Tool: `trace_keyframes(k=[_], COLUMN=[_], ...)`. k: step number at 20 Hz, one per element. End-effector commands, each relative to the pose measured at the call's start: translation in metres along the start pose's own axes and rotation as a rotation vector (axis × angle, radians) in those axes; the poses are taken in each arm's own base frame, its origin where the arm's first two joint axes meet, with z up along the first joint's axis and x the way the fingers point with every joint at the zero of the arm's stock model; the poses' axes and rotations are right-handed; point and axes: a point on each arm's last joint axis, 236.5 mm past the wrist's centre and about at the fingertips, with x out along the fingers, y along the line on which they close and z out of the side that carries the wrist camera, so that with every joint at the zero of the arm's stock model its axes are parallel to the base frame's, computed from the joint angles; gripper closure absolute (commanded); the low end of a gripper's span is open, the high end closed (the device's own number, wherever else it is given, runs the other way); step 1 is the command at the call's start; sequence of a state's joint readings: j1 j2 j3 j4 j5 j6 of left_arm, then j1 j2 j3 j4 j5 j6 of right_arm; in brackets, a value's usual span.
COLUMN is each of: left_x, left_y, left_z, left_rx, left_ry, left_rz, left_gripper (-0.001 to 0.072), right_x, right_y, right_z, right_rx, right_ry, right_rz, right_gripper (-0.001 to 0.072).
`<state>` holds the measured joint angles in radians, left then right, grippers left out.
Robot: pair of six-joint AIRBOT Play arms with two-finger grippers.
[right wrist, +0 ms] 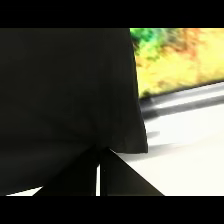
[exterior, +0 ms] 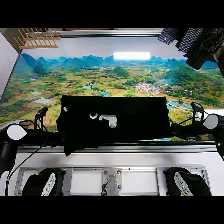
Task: Fold the clothes and pants, and hang the long-sleeved shirts on hangers.
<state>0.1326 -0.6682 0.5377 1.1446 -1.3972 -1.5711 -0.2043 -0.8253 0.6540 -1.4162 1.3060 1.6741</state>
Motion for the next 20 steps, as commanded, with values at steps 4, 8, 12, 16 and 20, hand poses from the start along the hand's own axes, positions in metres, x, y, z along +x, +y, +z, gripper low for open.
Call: trace_keyframes(k=[4,8,12,16,20], left_x=[-0.004,-0.007,0.004,0.023,0.021], left_y=[0.0,-0.005,-0.005,-0.013,-0.023], left_z=[0.027,0.093,0.145,0.185,0.24], left_rx=[0.006,0.049,0.056,0.083,0.096], left_ry=[0.01,-0.01,0.026,0.047,-0.047], left_rz=[0.011,0.014,0.015,0.015,0.01], left_gripper=[0.07,0.07,0.07,0.0699,0.0121], right_x=[-0.012,-0.001,0.013,0.022,0.011], right_y=[-0.005,0.01,0.031,0.053,0.094], right_z=[0.026,0.066,0.106,0.151,0.204], right_rx=[-0.03,-0.062,-0.094,-0.07,-0.01], right_ry=[0.063,0.059,0.065,-0.005,-0.216], right_rz=[-0.051,-0.048,-0.041,0.017,0.189], right_gripper=[0.0701,0.0701,0.0701,0.0695,0.0294])
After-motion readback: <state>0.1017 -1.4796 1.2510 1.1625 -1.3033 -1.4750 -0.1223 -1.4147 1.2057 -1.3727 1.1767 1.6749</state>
